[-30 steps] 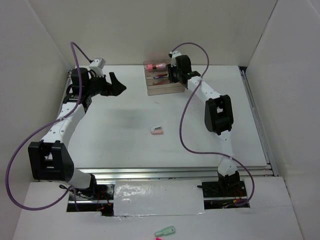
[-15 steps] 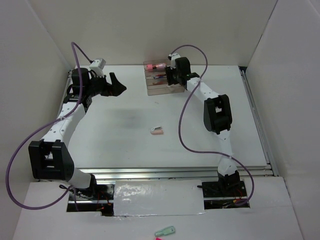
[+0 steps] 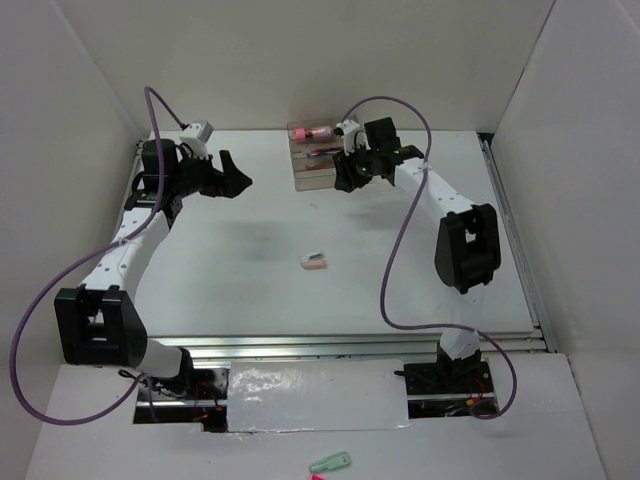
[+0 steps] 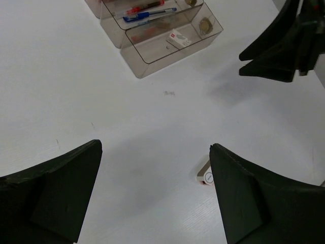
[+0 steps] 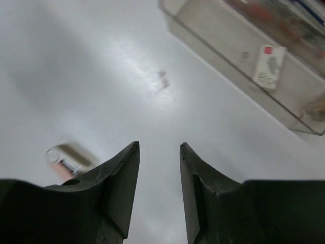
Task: Sort the stationery into containers
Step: Place the stationery in the storage box, then pick up the stapler from the center of the board.
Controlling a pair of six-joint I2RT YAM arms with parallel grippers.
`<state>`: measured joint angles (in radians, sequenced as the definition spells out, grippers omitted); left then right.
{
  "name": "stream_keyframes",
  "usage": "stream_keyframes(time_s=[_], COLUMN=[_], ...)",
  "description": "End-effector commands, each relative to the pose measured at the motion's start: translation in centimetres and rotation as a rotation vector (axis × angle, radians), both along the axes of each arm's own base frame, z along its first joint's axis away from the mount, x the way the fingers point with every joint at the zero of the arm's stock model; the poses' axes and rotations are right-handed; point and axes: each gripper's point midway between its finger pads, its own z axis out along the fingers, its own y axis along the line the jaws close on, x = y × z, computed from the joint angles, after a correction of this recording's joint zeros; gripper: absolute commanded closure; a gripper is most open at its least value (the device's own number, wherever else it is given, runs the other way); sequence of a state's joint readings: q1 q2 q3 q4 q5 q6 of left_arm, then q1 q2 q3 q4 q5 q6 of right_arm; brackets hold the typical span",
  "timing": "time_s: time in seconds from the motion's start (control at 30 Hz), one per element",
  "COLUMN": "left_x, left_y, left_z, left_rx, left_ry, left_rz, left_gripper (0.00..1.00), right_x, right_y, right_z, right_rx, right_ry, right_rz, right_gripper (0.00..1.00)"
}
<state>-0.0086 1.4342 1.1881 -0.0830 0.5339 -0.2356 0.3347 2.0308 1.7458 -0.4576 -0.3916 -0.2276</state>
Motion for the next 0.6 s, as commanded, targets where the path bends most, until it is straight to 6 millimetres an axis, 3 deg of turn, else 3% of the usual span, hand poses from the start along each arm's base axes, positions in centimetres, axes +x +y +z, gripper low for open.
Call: stream_keyframes(time_s=[0.0,0.03,0.17,0.33,0.57], left_x=[-1.9,-2.3,-3.7,-6.6,-7.2], left_y=[-0.6,-0.9,-2.0,-4.4,-5.1], left_z=[1.6,1.6,1.3,0.4,0.3], left_rx=[0.021,0.027,0.033,0.020,0.002], left_ry=[-0.061,-0.069,-0.065,-0.033,-0.052], left_rz=[-0.082,-0.103,-0.177,-0.429,-0.448], left_gripper=[0.01,0.01,0.01,0.01,0.02], right_x=[-7.5,-8.8,-11.8,-13.9,-15.6], right_y=[2.2,2.0,2.4,3.6,5.3], right_z=[1.3,0.5,-1.8,-4.8,-7.8], right_rx=[-0.009,-0.037,-0.095,-0.173,-0.252], right_ry=[0.035,0.060,0.083,0.091,0.123], right_rz=[0.305,0.340,0.479,0.635,0.772], right_gripper=[0.56,0.64,0.70,0.66,0.57])
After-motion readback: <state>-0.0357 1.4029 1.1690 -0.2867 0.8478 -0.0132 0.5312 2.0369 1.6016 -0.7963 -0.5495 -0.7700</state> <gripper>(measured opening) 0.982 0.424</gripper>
